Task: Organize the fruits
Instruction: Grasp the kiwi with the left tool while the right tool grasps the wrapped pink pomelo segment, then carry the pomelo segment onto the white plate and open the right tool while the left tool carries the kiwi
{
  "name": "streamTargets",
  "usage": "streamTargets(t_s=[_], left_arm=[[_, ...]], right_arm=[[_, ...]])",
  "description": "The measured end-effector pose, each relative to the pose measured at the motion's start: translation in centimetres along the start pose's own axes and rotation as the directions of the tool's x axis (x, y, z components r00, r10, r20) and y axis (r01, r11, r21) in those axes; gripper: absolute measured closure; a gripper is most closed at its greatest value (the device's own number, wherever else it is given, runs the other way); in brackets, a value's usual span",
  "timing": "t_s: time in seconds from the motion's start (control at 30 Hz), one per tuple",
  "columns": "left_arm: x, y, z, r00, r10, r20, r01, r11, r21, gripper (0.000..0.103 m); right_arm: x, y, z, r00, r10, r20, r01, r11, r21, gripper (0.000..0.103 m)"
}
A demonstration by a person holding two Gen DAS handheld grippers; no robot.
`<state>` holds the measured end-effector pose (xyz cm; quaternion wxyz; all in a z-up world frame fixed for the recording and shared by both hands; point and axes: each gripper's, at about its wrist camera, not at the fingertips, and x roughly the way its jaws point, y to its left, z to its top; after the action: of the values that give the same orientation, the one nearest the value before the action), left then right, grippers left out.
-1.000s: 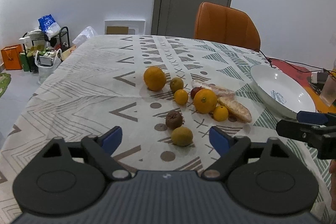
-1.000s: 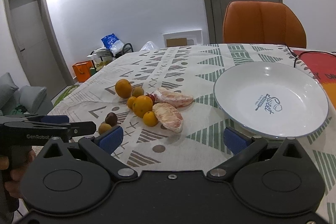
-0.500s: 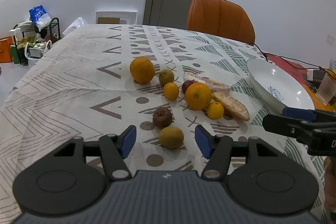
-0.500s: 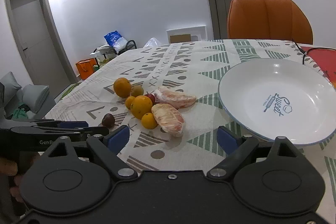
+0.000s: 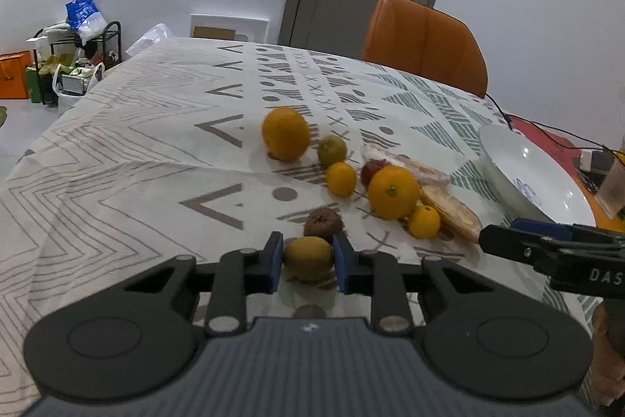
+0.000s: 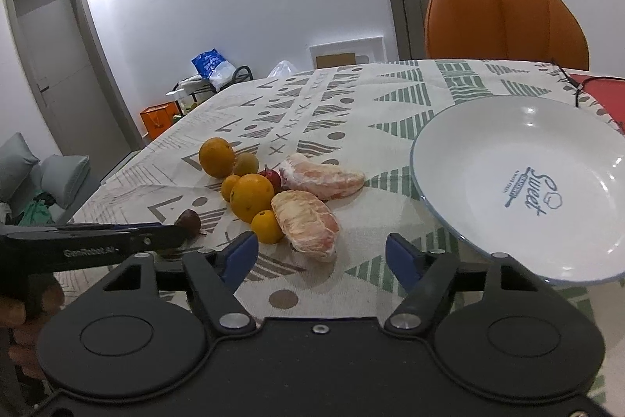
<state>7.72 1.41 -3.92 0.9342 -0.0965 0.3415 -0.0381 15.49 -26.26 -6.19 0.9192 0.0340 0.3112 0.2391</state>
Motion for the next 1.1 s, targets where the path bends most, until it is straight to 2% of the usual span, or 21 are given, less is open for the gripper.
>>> streamTargets(t_s=[0.1, 0.3, 0.57, 0.63, 0.87, 1.1], left_arm=[[-0.2, 0.6, 0.1, 1.0, 0.015, 0.005, -0.015, 1.0, -0.006, 0.077], [-0.4, 1.7, 0.1, 1.0, 0.03, 0.006, -0.03, 0.999, -0.021, 0.077], [-0.8, 2.6, 0.2, 0.999, 0.038, 0.009, -0.038, 0.999, -0.033, 0.077], [-0.9, 2.6, 0.2, 0.999, 0.04, 0.01, -0.04, 0.999, -0.032, 0.077], [-1.7, 1.6, 0.6, 0.999, 0.032, 0.034, -0.031, 0.999, -0.011, 0.077], [-1.7, -0.2, 1.0, 0.999, -0.009, 0.045, 0.008, 1.0, 0.015, 0.077]], right_arm=[[0.7, 0.0, 0.1, 1.0, 0.012, -0.007, -0.012, 1.0, 0.005, 0.043], [1.6, -0.3, 0.4, 1.0, 0.018, -0.014, -0.017, 0.999, 0.033, 0.053], [2.6, -0.7, 0.5, 0.999, 0.036, -0.025, -0.034, 0.997, 0.068, 0.055], [2.7, -0.7, 0.5, 0.999, 0.045, -0.026, -0.043, 0.997, 0.066, 0.069], [1.8, -1.1, 0.2, 0.997, 0.075, -0.008, -0.073, 0.993, 0.096, 0.07], [-0.2, -1.6, 0.4, 0.998, 0.055, 0.04, -0.059, 0.994, 0.094, 0.071]])
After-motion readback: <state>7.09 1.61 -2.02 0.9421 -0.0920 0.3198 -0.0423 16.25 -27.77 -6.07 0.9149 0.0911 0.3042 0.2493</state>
